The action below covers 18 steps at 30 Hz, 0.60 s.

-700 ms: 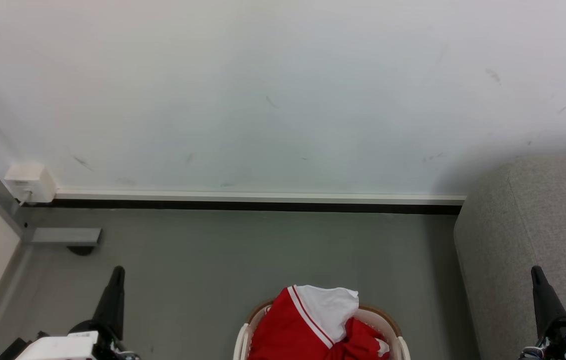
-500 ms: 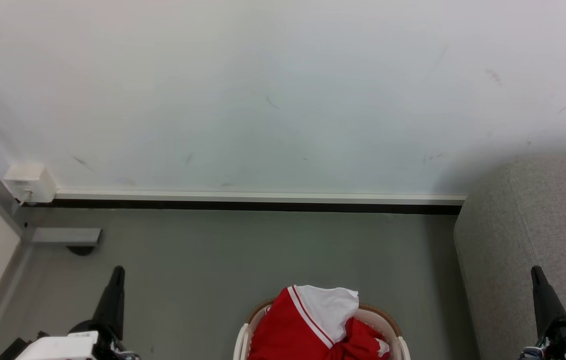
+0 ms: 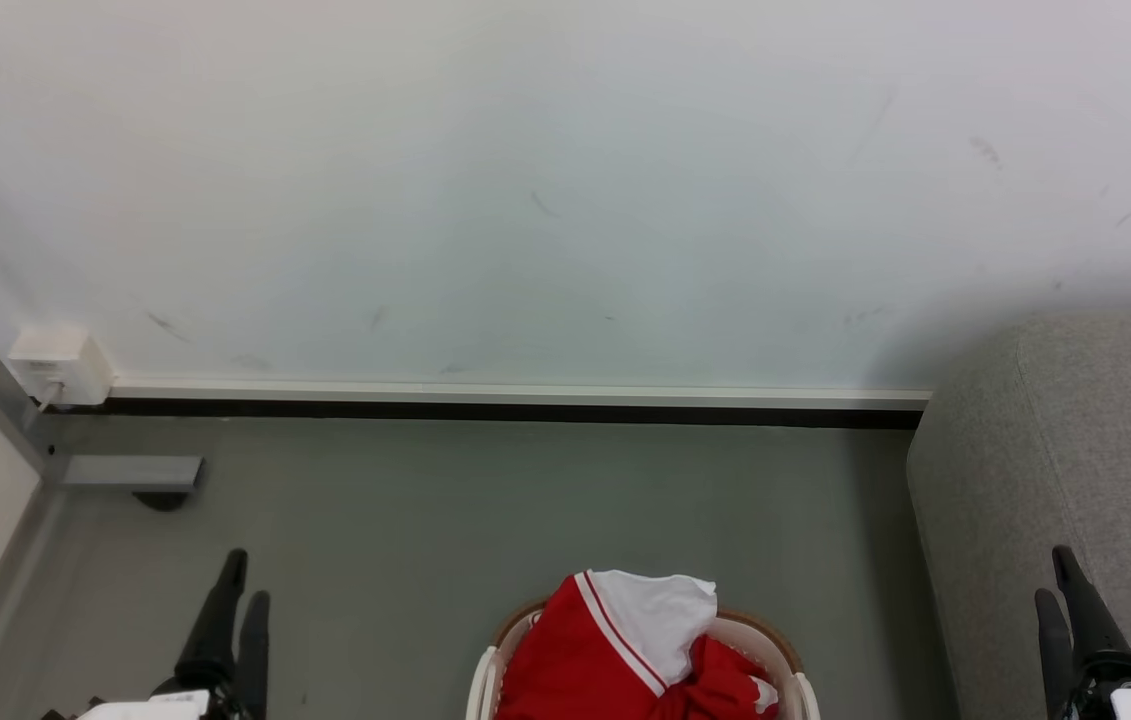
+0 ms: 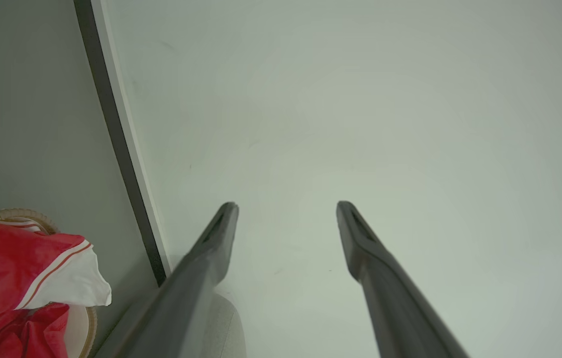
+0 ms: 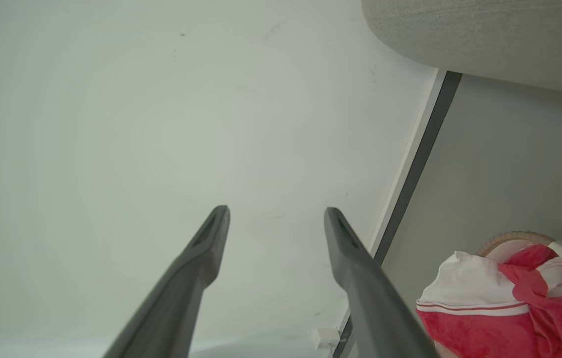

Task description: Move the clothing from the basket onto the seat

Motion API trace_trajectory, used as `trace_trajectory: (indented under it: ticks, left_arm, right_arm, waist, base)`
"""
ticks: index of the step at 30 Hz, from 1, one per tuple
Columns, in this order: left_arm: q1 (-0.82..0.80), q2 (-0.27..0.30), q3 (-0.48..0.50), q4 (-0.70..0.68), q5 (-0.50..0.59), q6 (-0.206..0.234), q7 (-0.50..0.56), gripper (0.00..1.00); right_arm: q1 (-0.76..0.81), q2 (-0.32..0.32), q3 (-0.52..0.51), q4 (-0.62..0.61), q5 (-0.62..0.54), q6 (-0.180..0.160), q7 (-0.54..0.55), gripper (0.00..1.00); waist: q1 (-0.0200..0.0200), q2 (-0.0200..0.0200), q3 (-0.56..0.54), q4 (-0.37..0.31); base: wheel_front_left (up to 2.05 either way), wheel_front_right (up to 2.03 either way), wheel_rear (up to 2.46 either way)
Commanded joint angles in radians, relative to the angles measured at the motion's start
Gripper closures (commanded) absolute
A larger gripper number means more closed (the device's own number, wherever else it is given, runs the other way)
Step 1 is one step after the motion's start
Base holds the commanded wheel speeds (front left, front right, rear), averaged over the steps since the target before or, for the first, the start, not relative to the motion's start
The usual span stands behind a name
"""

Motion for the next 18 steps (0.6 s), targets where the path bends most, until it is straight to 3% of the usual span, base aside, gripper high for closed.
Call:
trace_trajectory:
  ticks: [1,18]
  left_arm:
    - [-0.021,0.005,-0.005,-0.022,0.001,-0.004,-0.013,0.00]
    - [-0.027,0.007,-0.022,-0.077,0.133,-0.005,-0.093,0.00]
  right_arm:
    - [-0.021,-0.008,0.011,-0.027,-0.005,0.000,-0.011,0.00]
    - [-0.044,-0.027,0.096,-0.083,-0.067,0.000,-0.096,0.00]
  waist:
    - [0.0000,0.0000,0.000,0.000]
    - [0.0000,0.0000,0.002,-0.007]
  base:
    - [0.00,0.00,0.00]
    - [0.00,0.00,0.00]
